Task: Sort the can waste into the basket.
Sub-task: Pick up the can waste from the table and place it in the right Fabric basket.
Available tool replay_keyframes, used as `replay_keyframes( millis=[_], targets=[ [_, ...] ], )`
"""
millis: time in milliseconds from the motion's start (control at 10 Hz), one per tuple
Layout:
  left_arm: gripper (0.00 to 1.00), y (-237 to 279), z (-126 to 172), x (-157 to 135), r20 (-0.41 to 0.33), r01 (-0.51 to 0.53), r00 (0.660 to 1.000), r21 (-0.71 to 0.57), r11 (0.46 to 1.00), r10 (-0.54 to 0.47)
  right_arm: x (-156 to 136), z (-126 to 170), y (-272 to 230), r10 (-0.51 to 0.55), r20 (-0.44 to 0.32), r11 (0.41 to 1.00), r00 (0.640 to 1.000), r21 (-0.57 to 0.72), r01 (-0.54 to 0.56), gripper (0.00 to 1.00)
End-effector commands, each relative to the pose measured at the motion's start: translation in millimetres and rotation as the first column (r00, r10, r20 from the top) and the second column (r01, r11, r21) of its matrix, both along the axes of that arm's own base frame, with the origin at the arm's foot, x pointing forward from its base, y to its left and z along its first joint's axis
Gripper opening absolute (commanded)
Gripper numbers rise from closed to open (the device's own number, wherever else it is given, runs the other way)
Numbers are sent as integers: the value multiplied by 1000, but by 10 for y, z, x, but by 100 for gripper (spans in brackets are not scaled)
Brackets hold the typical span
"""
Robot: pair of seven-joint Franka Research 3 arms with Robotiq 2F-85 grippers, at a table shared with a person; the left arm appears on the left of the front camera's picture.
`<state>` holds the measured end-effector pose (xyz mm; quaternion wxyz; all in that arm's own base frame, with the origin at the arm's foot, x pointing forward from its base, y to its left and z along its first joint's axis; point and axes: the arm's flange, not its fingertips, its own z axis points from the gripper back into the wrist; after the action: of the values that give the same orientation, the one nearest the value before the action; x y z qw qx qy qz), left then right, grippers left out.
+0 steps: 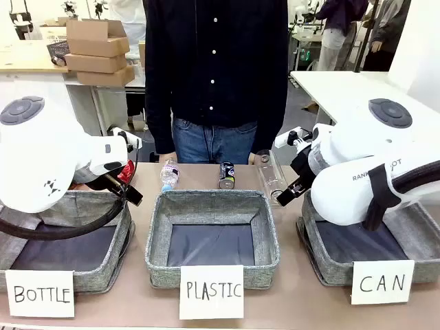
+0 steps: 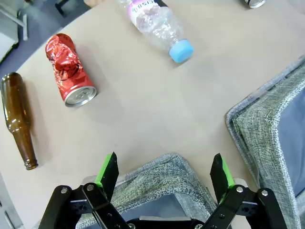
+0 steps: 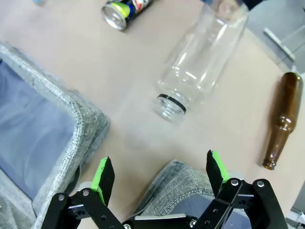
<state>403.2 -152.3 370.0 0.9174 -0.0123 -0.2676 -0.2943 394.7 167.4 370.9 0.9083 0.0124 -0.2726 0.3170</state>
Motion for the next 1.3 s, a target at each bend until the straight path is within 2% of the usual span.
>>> replay_keyframes(
  millis=[0, 1000, 1100, 1200],
  targets=[
    [100, 0, 1, 0, 0, 0, 1000, 0, 1000, 0, 0, 0, 0, 0, 0, 1000, 1000, 0, 0, 100],
    [100, -2, 0, -1, 0, 0, 1000, 0, 1000, 0, 0, 0, 1, 0, 0, 1000, 1000, 0, 0, 100],
    [100, 20, 331, -86, 56, 33, 998, -29, 999, -31, -5, 307, -88, -46, -3, 998, 999, 32, 46, 100],
    [100, 84, 801, -316, 78, 87, 994, -73, 994, -81, -141, 762, -253, -89, 13, 994, 996, 63, 88, 100]
  ],
)
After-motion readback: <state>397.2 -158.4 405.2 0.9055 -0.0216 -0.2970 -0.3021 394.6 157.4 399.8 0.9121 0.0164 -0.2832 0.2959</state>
